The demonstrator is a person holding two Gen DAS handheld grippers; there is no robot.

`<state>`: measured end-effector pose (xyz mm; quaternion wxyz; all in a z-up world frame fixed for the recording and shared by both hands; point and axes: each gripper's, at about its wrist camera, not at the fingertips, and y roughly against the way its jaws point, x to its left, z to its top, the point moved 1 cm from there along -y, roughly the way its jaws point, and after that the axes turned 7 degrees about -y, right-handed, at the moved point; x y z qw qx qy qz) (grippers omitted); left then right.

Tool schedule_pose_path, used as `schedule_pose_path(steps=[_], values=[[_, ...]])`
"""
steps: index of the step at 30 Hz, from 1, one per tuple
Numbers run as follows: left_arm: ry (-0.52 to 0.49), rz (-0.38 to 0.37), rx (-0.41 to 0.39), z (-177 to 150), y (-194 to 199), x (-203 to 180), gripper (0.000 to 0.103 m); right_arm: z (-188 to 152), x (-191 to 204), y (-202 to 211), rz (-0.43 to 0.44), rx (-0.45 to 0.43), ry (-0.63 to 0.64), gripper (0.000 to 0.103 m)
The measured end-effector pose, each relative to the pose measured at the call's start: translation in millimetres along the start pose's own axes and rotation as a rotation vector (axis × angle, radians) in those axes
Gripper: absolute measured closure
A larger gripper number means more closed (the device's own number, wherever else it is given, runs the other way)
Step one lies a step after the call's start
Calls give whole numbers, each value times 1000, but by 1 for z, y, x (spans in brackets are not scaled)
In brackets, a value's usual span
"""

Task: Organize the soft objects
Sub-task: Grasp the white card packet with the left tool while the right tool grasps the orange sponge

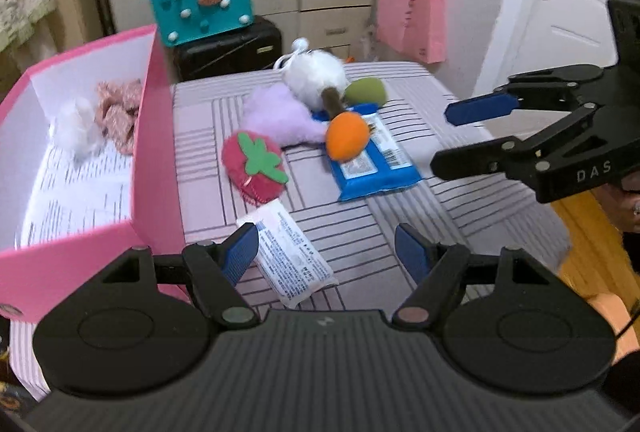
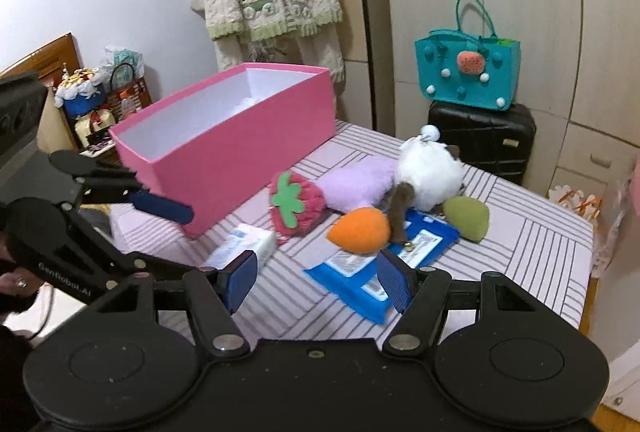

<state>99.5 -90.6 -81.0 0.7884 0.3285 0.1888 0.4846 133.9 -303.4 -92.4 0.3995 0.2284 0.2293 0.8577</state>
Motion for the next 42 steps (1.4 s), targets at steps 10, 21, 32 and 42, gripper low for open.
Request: schedule_pose_path(steps=[10,21,32,42], values=[[6,159,61,-9,-43,-7,29,-5,-24,-33,44,-19,-5,32],[138,153,105,-10,-64,9,32,1,-23,-65,46,-17,95,32],[110,190,80,-11,-65,-1,48,-3,-24,-81,2,-36,143,49],[94,152,22,-15,-60,3,63,-10,-23,-57,-23,-74,5,50]])
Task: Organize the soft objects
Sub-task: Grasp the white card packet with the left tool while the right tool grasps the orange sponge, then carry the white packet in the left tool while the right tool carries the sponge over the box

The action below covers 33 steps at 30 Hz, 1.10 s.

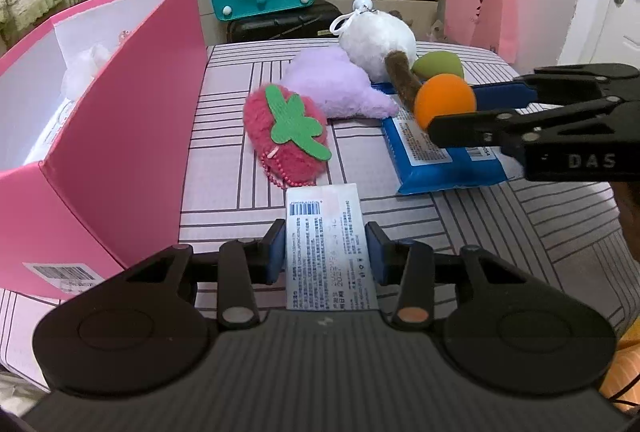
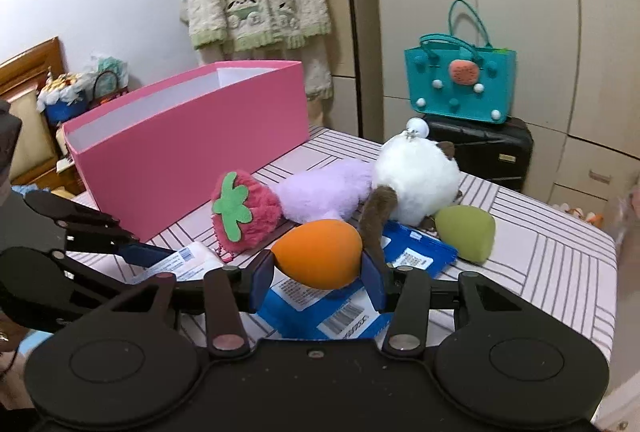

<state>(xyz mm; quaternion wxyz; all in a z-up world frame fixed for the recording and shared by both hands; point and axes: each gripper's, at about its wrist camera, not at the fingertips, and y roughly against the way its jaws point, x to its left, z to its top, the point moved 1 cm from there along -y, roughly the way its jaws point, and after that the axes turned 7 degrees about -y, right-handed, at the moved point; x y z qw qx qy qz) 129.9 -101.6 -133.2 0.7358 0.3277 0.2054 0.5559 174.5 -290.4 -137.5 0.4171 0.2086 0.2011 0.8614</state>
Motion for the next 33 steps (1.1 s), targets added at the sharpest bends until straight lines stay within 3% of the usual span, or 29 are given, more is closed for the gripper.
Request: schedule_pose_path(steps=[10,18,29,33], values=[[-11,-124,3,4,9,18,64,-15,18,14,-100,9,-75,50],[-37,-240,-8,7,34,30,64,-18,31,19,-146,112,-156,50],[-59,-432,94,9,65,50,64,-4,62,33,-88,262,-224,50],[-75,-430,87,5,79,56,64,3,81,40,-86,289,-187,50]])
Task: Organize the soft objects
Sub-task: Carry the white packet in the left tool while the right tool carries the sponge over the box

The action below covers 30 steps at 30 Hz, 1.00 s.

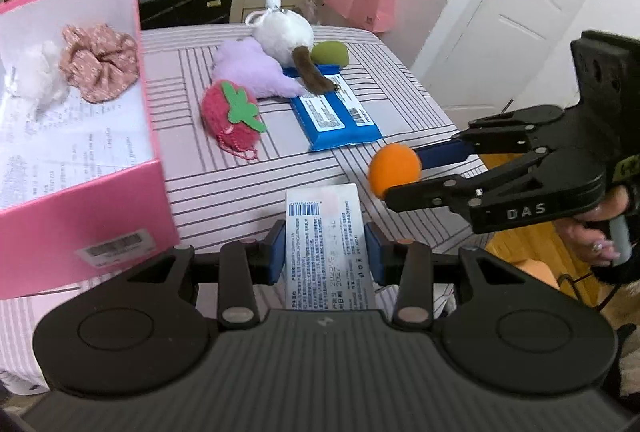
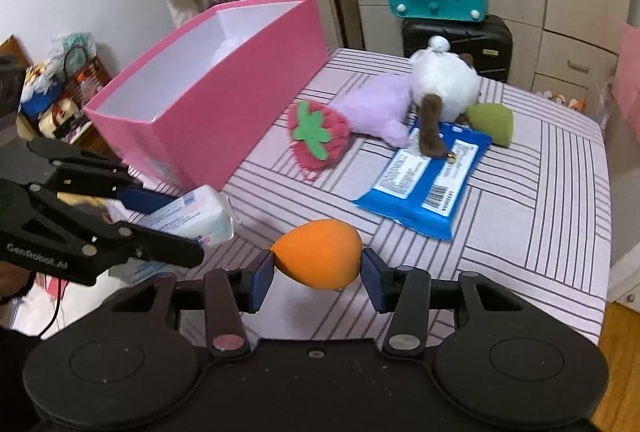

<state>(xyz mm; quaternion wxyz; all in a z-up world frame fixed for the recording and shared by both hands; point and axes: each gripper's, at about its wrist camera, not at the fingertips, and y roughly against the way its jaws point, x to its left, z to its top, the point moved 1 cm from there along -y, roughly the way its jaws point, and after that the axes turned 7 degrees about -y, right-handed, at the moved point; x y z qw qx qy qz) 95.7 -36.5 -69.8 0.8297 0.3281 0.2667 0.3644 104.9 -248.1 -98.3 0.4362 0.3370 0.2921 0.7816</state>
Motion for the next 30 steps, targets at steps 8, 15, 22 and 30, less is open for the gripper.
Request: schedule_pose_path(steps=[8,15,22,30], values=[[0,-48,-17,2,45,15,64,17,32,25,19,11,70,50],[-6,-6,-118,5,90,37,64,40,65,34,40,-48,153,50],[30,50,-214,6,109,67,64,64,95,33,70,-135,239,50],[41,175,-213,29,93,106,64,89,119,5,101,-237,367,50]])
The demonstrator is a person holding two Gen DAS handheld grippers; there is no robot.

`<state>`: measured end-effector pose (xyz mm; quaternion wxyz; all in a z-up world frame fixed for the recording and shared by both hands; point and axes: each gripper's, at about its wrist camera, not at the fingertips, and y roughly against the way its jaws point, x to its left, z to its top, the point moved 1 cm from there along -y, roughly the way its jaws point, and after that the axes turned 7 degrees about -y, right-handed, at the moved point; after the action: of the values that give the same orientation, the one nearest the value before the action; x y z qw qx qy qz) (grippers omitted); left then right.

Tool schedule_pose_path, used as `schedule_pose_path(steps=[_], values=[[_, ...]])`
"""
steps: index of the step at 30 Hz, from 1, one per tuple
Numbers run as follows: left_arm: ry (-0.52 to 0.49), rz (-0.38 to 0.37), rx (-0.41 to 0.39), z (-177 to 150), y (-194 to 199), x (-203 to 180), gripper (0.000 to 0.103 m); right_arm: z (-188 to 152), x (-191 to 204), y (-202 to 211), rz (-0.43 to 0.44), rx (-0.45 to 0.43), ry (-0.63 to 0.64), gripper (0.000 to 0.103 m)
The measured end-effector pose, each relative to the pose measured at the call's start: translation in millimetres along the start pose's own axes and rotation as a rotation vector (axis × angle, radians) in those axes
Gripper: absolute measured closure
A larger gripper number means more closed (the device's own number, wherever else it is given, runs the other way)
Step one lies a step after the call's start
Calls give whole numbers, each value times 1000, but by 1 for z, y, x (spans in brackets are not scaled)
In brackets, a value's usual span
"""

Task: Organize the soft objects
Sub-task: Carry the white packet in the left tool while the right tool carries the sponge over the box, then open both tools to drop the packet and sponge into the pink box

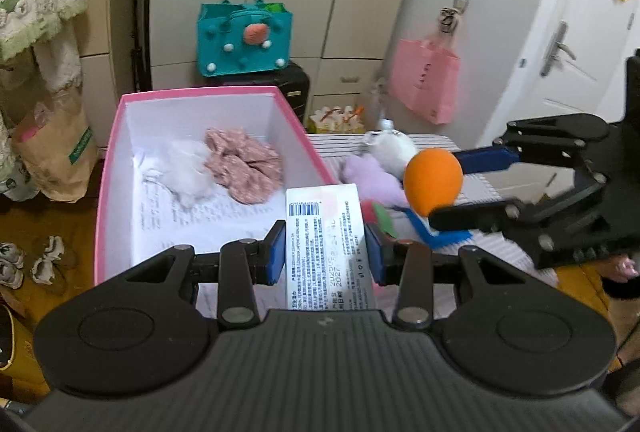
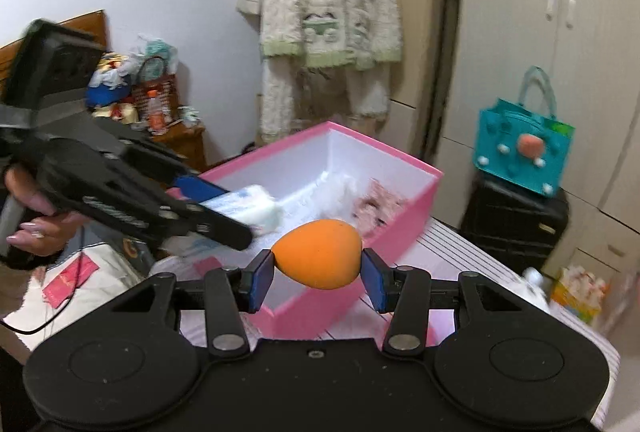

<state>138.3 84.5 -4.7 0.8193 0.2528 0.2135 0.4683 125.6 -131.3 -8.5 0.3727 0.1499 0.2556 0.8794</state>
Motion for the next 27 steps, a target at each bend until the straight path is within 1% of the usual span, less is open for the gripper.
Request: schedule_pose_path(steps=[2,4,6,9,11,12,15,19,23,27], values=[[5,40,18,6,-11,9,64,9,2,-13,16,-2,41,50],[-8,78,35,12,-23,18,64,17,4,-28,10,2,93,50],[10,102,68,16,-36,30,64,24,6,-45,0,15,156,50],[35,137,139,22,-62,49,64,33,6,-76,5,90,253,50],[29,166,206,25,-82,59,64,39,4,-95,33,150,350,50],[26,183,230,24,-90,63,64,43,1,-105,44,187,376,50],[5,208,280,27,-110,72,64,52,-9,-134,63,267,381,50],[13,210,313,30,-128,79,64,53,-14,-162,62,333,404,50],[87,184,367,30,-142,90,64,53,-13,-183,82,387,448,50],[116,197,361,29,-147,96,64,55,-19,-204,87,430,447,50]])
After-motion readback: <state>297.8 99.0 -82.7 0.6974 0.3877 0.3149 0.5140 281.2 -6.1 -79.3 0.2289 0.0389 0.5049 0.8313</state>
